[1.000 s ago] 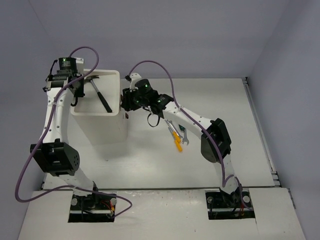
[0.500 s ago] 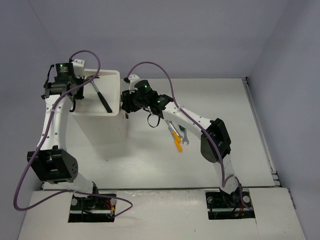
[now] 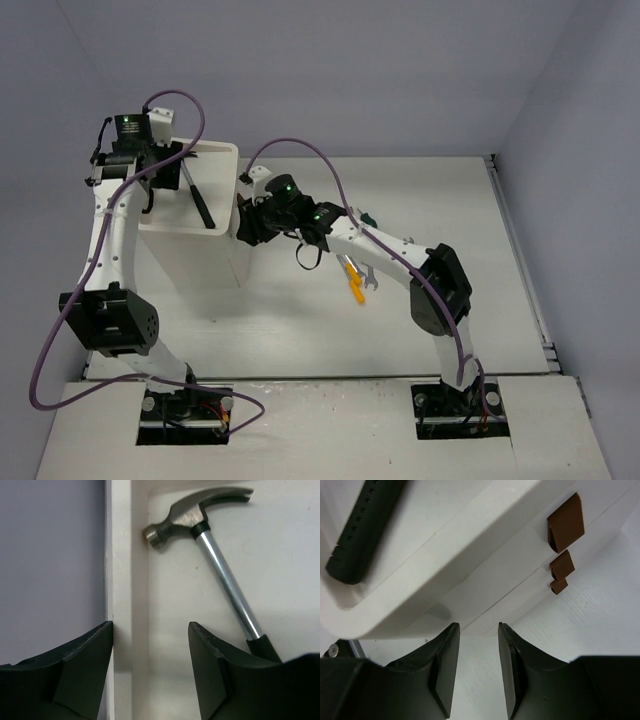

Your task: Sort the tools into containers

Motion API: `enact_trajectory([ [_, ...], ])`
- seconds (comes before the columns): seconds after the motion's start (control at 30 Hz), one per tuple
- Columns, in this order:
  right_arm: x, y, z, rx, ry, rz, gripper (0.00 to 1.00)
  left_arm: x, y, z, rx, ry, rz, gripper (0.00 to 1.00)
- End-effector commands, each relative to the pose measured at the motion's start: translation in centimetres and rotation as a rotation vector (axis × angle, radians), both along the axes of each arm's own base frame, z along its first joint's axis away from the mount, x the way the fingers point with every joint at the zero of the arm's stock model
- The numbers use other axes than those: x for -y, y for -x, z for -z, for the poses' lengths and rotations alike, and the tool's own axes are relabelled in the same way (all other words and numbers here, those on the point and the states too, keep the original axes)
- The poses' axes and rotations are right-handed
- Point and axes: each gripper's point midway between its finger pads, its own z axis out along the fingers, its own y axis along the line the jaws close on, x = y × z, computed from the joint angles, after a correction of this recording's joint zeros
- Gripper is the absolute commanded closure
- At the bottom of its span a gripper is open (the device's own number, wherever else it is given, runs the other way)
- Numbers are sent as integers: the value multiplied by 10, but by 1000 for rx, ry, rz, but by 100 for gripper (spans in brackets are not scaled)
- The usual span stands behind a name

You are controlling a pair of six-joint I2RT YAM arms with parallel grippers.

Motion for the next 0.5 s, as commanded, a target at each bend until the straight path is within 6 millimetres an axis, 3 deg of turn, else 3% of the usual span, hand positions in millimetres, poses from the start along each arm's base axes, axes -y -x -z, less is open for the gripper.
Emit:
enact_trajectory([
  [0.0, 27, -23, -88, 119, -191, -17, 66, 1, -18, -42, 128, -28, 3, 43],
  [0.2, 54, -47, -65, 21, -213, -82, 65, -7, -27, -35, 105, -51, 7, 43],
  [0.47, 48, -68, -32, -55, -240, -146, 57, -11, -32, -13, 52, -56, 25, 47],
])
